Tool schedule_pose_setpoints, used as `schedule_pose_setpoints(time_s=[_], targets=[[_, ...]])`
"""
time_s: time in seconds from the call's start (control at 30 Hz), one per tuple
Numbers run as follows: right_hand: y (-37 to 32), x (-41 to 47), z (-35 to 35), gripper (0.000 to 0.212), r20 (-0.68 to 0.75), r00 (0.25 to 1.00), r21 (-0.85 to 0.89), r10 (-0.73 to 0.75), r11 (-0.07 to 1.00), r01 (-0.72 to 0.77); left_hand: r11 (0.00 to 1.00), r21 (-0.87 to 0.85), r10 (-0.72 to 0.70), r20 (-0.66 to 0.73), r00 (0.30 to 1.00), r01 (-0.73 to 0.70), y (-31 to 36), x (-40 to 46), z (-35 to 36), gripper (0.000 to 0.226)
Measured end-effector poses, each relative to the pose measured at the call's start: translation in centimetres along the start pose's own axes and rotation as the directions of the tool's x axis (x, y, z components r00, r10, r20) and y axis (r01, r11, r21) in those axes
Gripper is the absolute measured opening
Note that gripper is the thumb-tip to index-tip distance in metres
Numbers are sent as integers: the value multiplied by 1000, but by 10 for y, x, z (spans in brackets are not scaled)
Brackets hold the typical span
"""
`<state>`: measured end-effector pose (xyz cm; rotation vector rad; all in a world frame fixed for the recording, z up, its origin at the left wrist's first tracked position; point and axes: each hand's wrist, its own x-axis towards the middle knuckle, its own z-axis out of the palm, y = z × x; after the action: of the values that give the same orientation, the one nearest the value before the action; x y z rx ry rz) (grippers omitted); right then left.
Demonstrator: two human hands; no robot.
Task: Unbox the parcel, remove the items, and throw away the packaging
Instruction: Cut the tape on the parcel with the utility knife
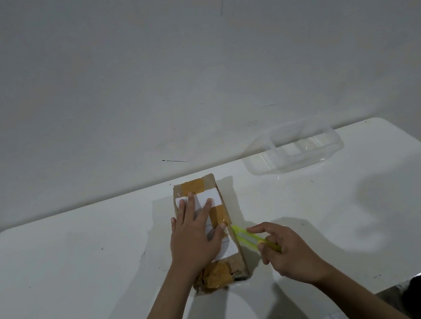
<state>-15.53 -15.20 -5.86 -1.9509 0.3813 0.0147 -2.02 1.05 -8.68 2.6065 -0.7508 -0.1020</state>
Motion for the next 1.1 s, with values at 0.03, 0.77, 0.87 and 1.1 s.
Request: schedule_pose_setpoints(time_s=[0.03,0.77,0.87,1.1], targets=[[0,-1,-2,28,-18,1000,17,15,1000,-15,1000,0,-4,2,1000,4,0,0,0,76],[-1,-3,-9,31,-238,970,158,39,987,-1,977,189,14,401,916,-98,-6,-14,-48,92],[-3,-4,-14,31,-240,970,112,23,994,4,953,299,-29,265,964,-54,7,-22,-42,96],[-5,-15,-30,38,-299,954,10,9,1000,-7,957,278,-114,116,987,78,54,-24,-12,106]])
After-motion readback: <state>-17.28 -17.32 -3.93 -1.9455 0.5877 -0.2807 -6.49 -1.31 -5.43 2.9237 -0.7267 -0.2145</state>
